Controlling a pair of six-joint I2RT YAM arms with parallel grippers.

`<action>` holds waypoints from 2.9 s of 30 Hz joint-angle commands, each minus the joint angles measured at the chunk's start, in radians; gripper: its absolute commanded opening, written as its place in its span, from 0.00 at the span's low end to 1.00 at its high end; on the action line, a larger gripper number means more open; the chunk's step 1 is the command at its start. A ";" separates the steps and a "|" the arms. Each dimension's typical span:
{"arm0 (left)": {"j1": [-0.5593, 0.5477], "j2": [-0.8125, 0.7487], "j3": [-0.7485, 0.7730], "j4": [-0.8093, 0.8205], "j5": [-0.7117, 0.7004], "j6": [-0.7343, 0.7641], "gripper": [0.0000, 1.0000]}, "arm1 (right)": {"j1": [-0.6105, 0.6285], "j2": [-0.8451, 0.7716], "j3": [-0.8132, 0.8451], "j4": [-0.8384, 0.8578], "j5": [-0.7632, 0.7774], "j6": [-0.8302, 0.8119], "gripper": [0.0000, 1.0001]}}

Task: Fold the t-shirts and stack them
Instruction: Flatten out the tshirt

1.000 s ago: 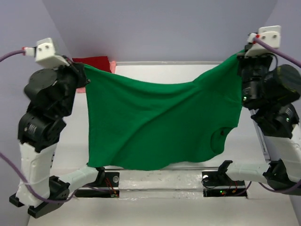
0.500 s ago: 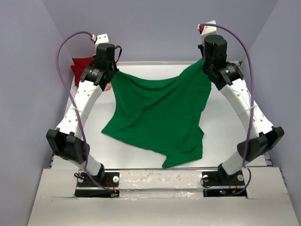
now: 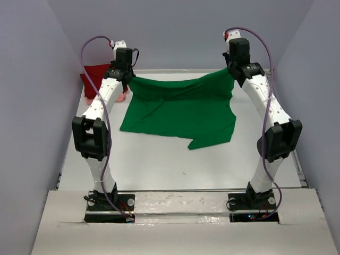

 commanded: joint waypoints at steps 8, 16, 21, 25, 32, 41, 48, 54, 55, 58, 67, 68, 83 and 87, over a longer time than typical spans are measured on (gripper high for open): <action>0.017 0.223 0.253 0.059 0.038 0.033 0.00 | -0.095 0.153 0.124 0.025 -0.139 0.042 0.00; 0.023 0.279 0.346 0.034 0.020 0.044 0.00 | -0.106 0.205 0.135 0.018 -0.171 0.054 0.00; 0.037 0.277 0.333 0.033 0.005 0.036 0.00 | -0.115 0.207 0.120 0.051 -0.168 0.051 0.00; 0.058 0.280 0.348 0.022 0.012 -0.008 0.00 | -0.115 0.213 0.157 0.052 -0.182 0.048 0.00; 0.058 0.196 0.316 0.025 0.060 -0.016 0.00 | -0.115 0.112 0.146 0.050 -0.196 0.071 0.00; -0.035 -0.172 0.244 -0.042 0.074 0.053 0.00 | -0.025 -0.414 -0.075 0.126 -0.135 0.046 0.00; -0.196 -0.575 0.064 -0.064 -0.017 0.070 0.00 | 0.179 -0.736 -0.213 0.117 0.030 0.020 0.00; -0.226 -0.864 -0.042 -0.134 0.011 0.048 0.00 | 0.210 -0.889 -0.222 0.025 0.037 0.048 0.00; -0.227 -0.913 -0.057 -0.145 0.025 0.045 0.00 | 0.210 -0.901 -0.180 0.000 0.022 0.065 0.00; -0.227 -0.975 -0.071 -0.176 0.040 0.047 0.00 | 0.210 -0.916 -0.132 -0.052 -0.001 0.082 0.00; -0.227 -1.021 -0.003 -0.246 0.098 0.045 0.00 | 0.210 -0.852 0.094 -0.123 -0.035 0.068 0.00; -0.227 -1.013 0.000 -0.242 0.089 0.051 0.00 | 0.210 -0.817 0.135 -0.130 -0.041 0.062 0.00; -0.240 -0.665 0.446 -0.230 -0.055 0.133 0.00 | 0.472 -0.344 0.543 0.260 0.229 -0.496 0.00; -0.243 -0.552 0.607 -0.234 -0.057 0.157 0.00 | 0.531 -0.336 0.525 0.414 0.247 -0.648 0.00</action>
